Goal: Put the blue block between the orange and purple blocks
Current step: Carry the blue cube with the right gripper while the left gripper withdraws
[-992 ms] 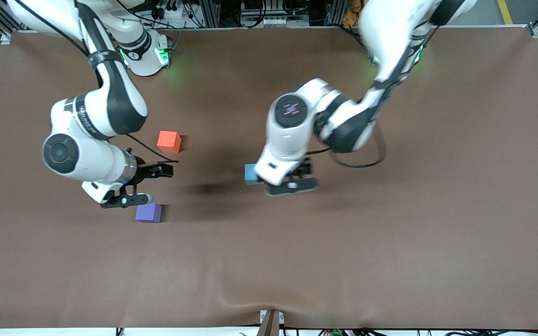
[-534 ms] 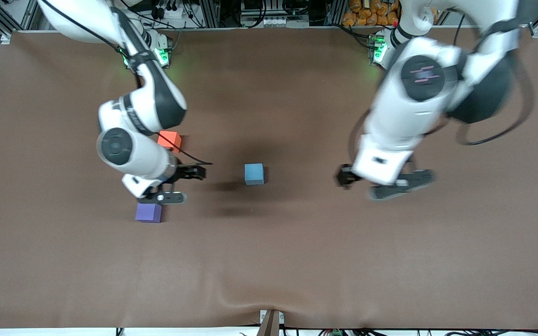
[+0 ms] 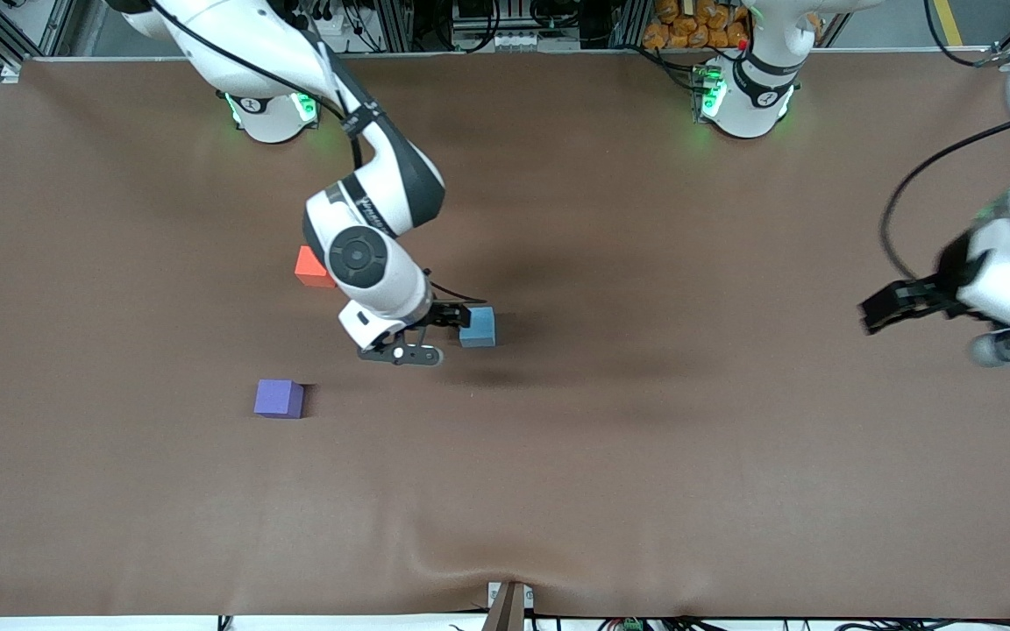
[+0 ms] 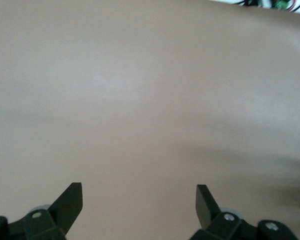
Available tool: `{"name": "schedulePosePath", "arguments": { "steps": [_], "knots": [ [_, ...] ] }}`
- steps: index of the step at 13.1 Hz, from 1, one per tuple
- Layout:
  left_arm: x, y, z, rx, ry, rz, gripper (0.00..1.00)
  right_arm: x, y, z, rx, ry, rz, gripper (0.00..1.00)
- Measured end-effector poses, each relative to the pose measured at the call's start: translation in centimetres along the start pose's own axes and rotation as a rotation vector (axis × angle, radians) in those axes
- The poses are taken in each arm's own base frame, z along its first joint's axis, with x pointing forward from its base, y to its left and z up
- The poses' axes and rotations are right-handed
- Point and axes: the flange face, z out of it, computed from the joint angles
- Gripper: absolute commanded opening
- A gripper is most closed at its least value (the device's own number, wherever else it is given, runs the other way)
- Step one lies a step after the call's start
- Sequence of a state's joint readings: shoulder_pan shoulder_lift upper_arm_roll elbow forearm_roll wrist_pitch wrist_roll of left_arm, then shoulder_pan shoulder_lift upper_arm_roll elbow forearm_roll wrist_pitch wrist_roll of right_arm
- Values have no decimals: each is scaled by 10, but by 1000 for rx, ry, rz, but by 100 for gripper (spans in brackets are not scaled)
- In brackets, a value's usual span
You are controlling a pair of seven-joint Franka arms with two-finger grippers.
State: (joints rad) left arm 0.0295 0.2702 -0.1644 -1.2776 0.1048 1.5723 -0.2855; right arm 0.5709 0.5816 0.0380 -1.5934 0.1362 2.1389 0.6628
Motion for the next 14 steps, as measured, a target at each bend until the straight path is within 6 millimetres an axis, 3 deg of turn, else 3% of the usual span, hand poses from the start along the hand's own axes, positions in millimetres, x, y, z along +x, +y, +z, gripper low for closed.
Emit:
{"name": "schedulePosePath", "arguments": {
  "steps": [2,4,7,12,13,14],
  "knots": [
    [1,-23,2,6,-19,21,100,-11,-29,21,5,11,-8,100],
    [-1,-34,5,2,-33,48,100,-15,-45,47,22,36,-26,100],
    [-10,-38,4,2,-43,51,100,-9,-40,79,2,26,-42,100],
    [-21,-42,1,-3,-52,43,100,-9,-42,84,0,23,-56,100],
    [-23,-42,-2,-3,-49,43,100,-14,-46,88,-2,19,-64,92],
    [-26,-43,-5,-2,-44,43,100,-19,-51,92,-6,15,-75,56]
  ]
}}
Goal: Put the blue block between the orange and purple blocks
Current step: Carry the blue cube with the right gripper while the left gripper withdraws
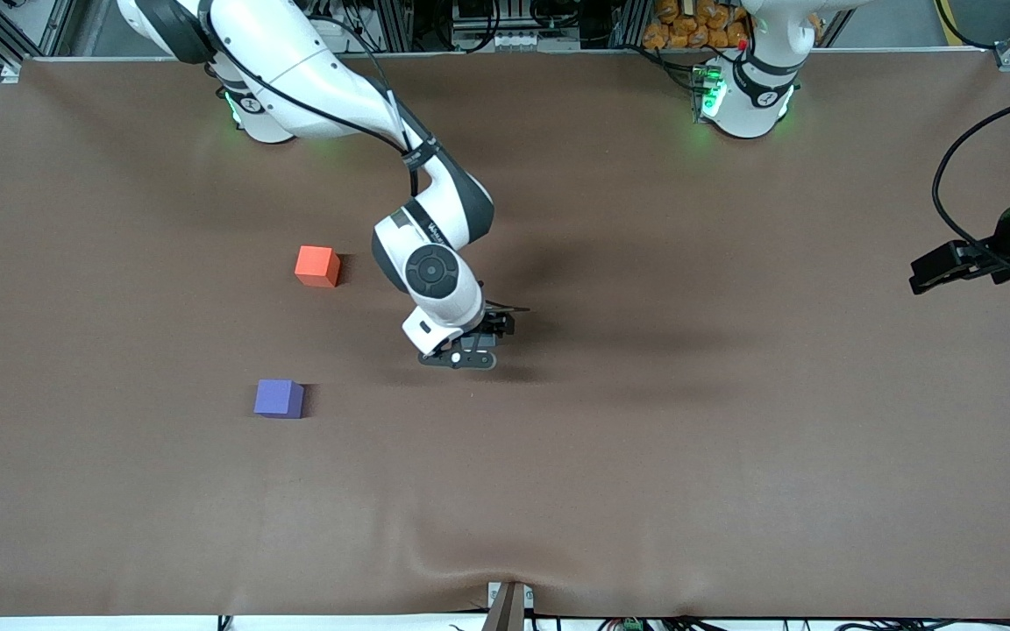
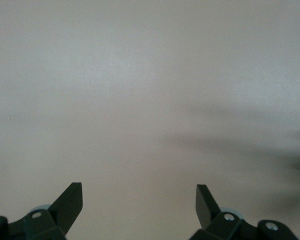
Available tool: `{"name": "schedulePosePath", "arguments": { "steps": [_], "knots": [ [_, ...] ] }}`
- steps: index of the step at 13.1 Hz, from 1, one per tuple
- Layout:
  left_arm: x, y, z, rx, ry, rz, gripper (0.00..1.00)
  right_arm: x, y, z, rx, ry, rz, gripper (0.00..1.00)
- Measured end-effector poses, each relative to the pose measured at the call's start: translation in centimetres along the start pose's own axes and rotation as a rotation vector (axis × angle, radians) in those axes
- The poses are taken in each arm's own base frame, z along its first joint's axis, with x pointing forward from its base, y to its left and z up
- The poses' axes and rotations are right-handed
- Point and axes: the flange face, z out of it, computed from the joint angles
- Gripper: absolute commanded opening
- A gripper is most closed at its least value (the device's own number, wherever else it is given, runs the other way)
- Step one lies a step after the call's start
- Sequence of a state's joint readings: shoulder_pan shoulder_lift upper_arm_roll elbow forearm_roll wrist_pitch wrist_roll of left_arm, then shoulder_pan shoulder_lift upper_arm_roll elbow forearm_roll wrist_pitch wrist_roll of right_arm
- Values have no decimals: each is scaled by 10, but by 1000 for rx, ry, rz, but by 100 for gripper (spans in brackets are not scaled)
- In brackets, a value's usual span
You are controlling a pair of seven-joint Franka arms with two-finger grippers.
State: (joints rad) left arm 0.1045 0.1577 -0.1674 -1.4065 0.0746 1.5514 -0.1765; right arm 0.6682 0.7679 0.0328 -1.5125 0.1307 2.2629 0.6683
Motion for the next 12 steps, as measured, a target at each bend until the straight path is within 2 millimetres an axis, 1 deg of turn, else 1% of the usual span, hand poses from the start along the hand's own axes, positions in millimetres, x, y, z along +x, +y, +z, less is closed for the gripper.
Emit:
{"name": "schedulePosePath", "arguments": {
  "steps": [1,2,3,5,6,7,8,9,10,11,12],
  "knots": [
    [-3,0,-3,1,3,0,100,-4,-4,3,-3,-3,-8,33],
    [-7,0,-4,3,4,-1,100,-7,-6,4,-4,-4,-13,21],
    [-10,0,-6,5,5,-1,100,-7,-7,4,-4,-4,-13,17],
    [-16,0,-10,0,6,-1,100,-3,-2,2,-4,-1,-4,16],
    [-19,1,-11,-8,6,-1,100,2,2,-1,-4,3,6,16],
    [-20,2,-11,-13,5,0,100,11,12,-7,-4,8,25,16],
    [-21,2,-11,-14,3,0,100,24,29,-22,-3,10,54,16],
    [-21,3,-10,-16,2,2,100,37,51,-44,-7,1,78,16],
    [-22,5,-10,-19,0,5,100,45,74,-72,-11,-9,96,17],
    [-22,6,-10,-21,-1,8,100,45,93,-99,-10,-12,113,18],
    [-22,8,-10,-21,-1,11,100,40,111,-122,-13,-11,118,18]
  ]
}}
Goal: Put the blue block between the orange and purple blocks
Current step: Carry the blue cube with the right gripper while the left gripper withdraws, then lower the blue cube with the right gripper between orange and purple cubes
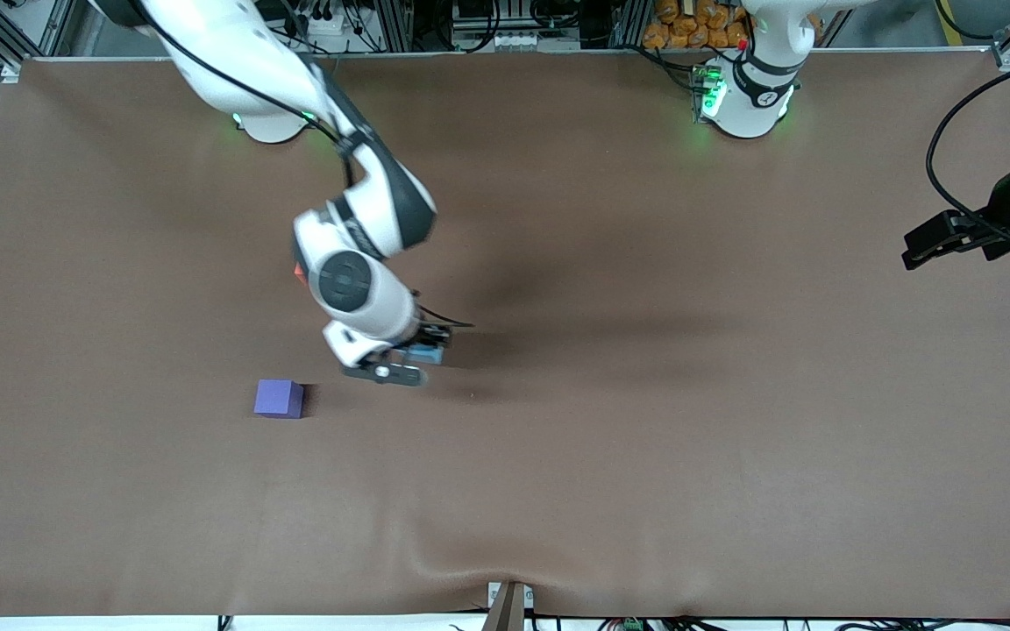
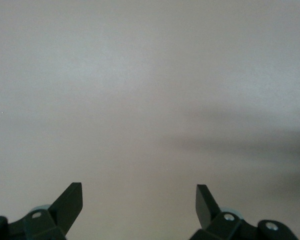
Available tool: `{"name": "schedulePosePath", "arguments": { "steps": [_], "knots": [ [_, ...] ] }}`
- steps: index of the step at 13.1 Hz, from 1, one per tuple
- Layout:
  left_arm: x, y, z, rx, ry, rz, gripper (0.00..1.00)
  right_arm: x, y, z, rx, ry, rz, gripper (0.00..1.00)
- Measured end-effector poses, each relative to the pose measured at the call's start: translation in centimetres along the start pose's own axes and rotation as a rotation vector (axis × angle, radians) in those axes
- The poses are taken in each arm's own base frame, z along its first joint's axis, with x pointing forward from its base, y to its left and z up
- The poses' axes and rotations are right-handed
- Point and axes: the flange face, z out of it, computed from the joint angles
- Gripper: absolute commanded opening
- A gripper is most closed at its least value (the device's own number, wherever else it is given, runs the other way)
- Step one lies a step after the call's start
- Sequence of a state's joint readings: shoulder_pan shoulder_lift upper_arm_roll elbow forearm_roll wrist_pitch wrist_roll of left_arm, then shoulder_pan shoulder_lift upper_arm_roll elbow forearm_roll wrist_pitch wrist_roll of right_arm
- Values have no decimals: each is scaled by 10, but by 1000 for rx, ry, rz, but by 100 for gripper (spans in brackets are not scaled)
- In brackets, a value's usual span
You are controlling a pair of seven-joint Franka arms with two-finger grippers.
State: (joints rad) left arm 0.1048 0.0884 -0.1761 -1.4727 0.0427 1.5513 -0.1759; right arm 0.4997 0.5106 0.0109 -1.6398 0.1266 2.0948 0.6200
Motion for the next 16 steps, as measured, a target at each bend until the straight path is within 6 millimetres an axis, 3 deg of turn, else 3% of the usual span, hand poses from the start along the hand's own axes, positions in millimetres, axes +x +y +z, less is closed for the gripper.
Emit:
{"name": "schedulePosePath", "arguments": {
  "steps": [2,6,10,13,16],
  "knots": [
    [-1,4,-1,-1,2,10,100,-12,41,-17,-22,-10,-45,18],
    [-5,5,-8,-1,12,24,100,-16,148,9,-52,-75,-72,17],
    [-13,3,-17,3,14,24,100,-18,199,46,-36,-24,-121,18],
    [-17,3,-23,4,20,24,100,-6,228,61,-31,-18,-151,19],
    [-27,7,-26,7,19,32,100,2,247,91,-35,-36,-144,22]
  ]
}}
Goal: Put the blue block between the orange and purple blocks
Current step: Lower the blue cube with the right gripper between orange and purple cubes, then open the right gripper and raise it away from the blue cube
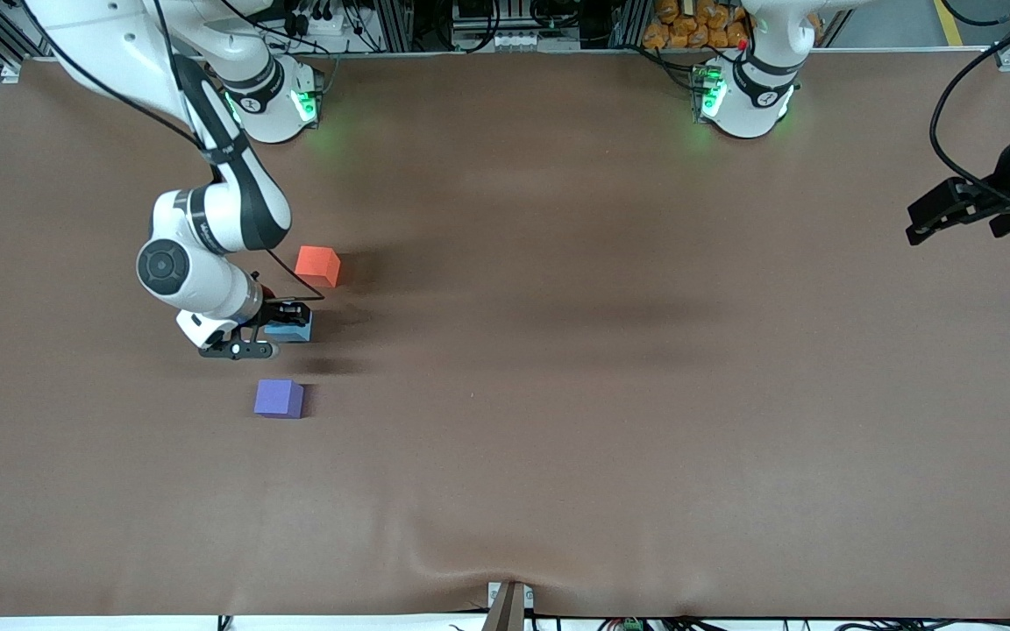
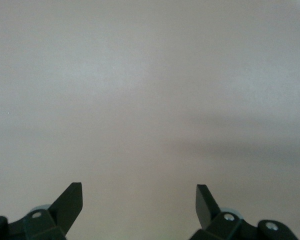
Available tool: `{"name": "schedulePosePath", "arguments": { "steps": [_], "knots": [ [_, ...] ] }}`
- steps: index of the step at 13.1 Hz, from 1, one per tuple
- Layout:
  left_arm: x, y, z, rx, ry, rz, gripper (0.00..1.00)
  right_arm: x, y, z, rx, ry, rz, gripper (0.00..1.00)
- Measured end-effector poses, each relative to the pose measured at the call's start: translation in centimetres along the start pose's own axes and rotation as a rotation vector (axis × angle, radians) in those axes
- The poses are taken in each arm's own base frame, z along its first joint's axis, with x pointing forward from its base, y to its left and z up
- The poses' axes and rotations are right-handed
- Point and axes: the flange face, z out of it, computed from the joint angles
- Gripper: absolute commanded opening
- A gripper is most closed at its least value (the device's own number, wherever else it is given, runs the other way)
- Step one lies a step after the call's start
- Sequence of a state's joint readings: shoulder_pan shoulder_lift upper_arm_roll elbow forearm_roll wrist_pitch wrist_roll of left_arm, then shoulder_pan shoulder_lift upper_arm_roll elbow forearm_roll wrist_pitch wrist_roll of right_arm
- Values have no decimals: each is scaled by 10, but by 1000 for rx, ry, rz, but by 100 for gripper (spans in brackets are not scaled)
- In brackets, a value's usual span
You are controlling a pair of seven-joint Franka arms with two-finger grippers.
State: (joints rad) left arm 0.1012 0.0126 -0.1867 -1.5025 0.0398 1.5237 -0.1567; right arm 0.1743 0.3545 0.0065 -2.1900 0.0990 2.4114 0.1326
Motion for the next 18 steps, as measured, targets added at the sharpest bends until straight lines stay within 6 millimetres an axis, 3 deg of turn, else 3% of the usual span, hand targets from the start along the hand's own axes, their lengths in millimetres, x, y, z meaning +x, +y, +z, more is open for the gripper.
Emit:
{"name": "schedulePosePath", "arguments": {
  "steps": [2,6,7,8,9,10,15,18],
  "knots": [
    [-13,6,-1,5,-4,11,100,2,-1,10,-1,-7,1,22],
    [-26,9,-5,8,-2,16,100,6,-7,4,18,4,9,23],
    [-26,9,-3,7,-5,16,100,7,-9,3,26,6,13,24],
    [-26,9,-2,7,-6,16,100,7,-10,3,32,7,17,31],
    [-26,9,-2,7,-7,18,100,7,-11,2,34,7,18,69],
    [-25,8,-2,7,-7,24,100,7,-11,2,35,7,18,100],
    [-25,6,-2,6,-7,41,100,8,-11,8,33,-2,20,100],
    [-25,5,-2,6,-7,45,100,19,0,-15,42,23,40,100]
  ]
}}
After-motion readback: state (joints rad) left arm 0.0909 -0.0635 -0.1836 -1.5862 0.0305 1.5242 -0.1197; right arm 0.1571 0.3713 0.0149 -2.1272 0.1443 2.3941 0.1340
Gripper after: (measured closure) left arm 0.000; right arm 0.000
